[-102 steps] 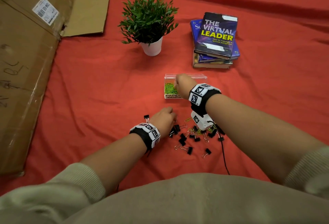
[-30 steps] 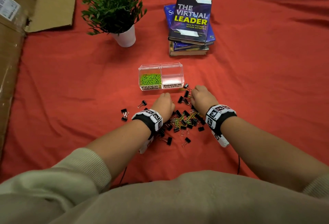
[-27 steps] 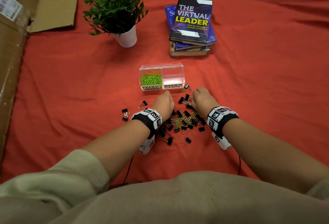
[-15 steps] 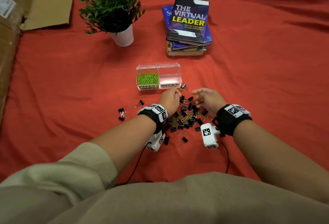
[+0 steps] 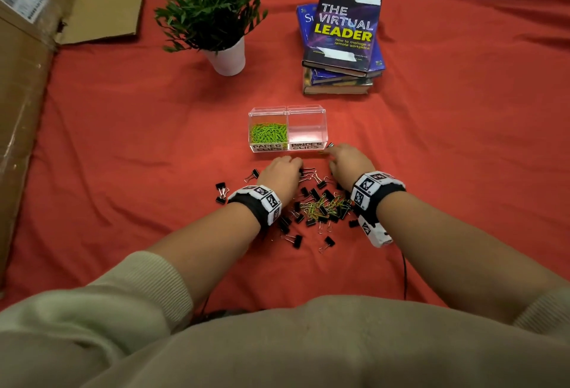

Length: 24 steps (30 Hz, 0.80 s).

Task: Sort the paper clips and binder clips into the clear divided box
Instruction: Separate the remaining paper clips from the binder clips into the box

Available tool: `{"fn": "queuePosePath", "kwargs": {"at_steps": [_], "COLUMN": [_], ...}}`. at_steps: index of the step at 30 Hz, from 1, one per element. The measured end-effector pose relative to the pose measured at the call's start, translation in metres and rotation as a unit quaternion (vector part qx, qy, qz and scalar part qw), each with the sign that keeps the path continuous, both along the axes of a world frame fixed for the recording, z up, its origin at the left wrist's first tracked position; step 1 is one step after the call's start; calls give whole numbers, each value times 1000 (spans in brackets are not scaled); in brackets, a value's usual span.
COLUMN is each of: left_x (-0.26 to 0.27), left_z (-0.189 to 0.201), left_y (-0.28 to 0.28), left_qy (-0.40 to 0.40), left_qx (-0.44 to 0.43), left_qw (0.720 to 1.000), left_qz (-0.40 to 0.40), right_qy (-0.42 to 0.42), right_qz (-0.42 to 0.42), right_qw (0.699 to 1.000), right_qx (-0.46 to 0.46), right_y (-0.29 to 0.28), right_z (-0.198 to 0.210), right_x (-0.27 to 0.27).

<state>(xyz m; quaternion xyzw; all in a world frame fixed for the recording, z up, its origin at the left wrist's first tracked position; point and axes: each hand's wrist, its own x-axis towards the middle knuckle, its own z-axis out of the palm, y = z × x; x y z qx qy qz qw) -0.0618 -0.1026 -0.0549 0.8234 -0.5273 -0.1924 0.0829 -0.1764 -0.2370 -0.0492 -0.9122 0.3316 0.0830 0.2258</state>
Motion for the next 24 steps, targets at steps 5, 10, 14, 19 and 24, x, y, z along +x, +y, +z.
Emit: {"fn": "queuePosePath", "kwargs": {"at_steps": [5,10,14,19,24], "left_x": [7,-21,-29,-15,-4], "left_z": [7,13,6,2,10], "left_y": [17,11,12,14,20], "left_qy": [28,69,66,68,53], "left_qx": [-21,-24,27,29,-11], "left_qw": [995,997,995,996,998], "left_qz": [90,10,-63,-43,14], "right_qy": [16,34,-64,-193,-110], "right_qz": [-6,-45,-223,-363,-308], "right_qw": [999,998,960,788,840], "right_qx": [-34,9,155,459,433], "right_y": [3,8,6,4,15], "right_z": [-3,6,17,29,29], "right_x": [1,7,-8,-43,-53]}}
